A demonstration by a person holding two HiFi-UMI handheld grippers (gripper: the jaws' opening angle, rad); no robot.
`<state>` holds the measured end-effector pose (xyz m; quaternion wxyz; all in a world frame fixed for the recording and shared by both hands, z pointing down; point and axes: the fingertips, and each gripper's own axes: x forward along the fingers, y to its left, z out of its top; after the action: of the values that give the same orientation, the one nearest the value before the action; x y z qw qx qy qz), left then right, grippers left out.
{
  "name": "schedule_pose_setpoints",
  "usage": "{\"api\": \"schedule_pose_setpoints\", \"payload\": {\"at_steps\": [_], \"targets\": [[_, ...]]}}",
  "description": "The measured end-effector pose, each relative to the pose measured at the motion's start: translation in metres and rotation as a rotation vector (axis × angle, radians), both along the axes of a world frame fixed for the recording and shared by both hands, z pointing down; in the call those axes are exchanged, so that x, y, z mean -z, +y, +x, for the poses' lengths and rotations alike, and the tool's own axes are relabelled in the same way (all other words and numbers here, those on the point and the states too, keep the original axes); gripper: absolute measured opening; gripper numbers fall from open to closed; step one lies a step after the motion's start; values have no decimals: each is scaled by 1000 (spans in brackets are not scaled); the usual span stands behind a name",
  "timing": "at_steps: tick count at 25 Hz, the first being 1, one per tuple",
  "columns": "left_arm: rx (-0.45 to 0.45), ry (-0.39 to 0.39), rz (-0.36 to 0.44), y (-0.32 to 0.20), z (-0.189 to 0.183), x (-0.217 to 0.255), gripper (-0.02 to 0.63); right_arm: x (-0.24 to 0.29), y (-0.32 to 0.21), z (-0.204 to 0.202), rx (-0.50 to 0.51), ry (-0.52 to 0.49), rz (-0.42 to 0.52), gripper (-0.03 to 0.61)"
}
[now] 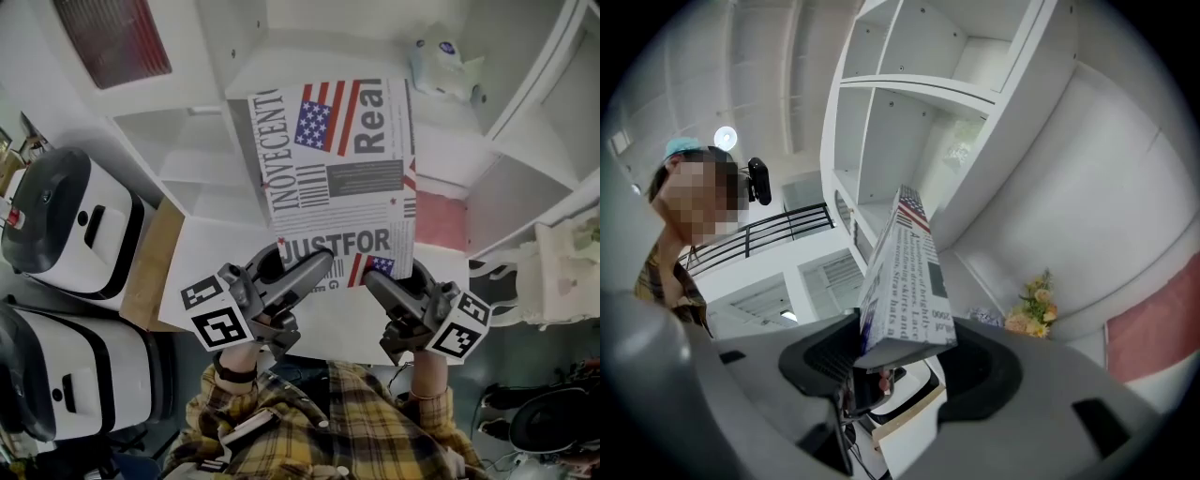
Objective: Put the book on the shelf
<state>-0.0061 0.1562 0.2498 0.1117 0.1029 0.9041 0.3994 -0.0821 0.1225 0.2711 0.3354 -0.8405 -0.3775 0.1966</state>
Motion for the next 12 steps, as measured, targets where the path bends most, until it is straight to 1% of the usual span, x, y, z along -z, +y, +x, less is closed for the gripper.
{"api": "schedule_pose_setpoints", "payload": {"at_steps": [6, 12], "targets": [[-11, -31, -13, 2, -1, -2, 196, 1, 1, -1, -15, -25, -40, 259], [6, -27, -28, 2, 0, 1, 196, 2, 2, -1, -1, -12, -47, 259]]}}
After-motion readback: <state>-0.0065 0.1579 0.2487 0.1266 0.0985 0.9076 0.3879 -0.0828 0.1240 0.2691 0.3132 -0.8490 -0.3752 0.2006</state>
